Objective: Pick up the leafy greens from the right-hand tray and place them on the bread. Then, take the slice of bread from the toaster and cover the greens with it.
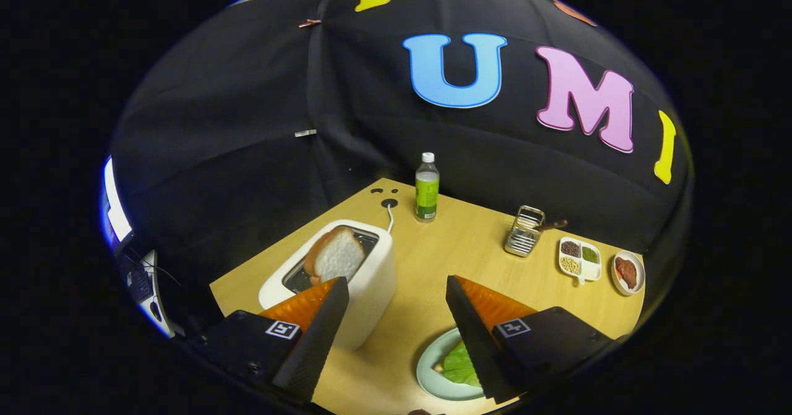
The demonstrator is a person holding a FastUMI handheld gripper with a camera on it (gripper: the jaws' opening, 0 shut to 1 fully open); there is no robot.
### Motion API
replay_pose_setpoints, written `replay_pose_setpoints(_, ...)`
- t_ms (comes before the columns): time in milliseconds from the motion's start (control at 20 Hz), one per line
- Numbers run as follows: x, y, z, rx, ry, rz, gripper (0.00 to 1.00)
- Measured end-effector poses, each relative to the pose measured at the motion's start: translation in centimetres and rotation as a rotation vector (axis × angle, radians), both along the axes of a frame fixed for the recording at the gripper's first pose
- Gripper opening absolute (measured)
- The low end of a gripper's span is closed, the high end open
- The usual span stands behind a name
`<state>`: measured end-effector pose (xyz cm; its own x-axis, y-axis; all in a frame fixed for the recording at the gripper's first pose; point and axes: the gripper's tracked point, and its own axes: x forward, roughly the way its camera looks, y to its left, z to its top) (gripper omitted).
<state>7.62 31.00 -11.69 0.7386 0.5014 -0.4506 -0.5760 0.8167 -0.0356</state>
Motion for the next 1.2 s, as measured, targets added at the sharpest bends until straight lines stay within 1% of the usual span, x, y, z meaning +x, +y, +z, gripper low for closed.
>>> replay_pose_setpoints(250,-0.7,6.1,-0.8,-0.028,-0.013,0.110,0.98)
replay_pose_setpoints(400,-0.6,9.0,-1.2,-0.054,-0.043,0.147,0.98)
replay_pose_setpoints(550,0.1,10.6,-2.6,-0.086,-0.059,0.133,0.98)
replay_pose_setpoints(850,2.5,10.6,-6.0,-0.173,-0.047,0.068,0.99)
replay_pose_setpoints(950,2.7,10.8,-6.7,-0.180,-0.036,0.056,0.95)
replay_pose_setpoints(1050,2.9,11.0,-6.6,-0.180,-0.046,0.049,0.81)
replay_pose_setpoints(1100,2.9,11.1,-6.6,-0.185,-0.050,0.050,0.67)
replay_pose_setpoints(1200,3.0,10.5,-6.7,-0.215,-0.066,0.030,0.51)
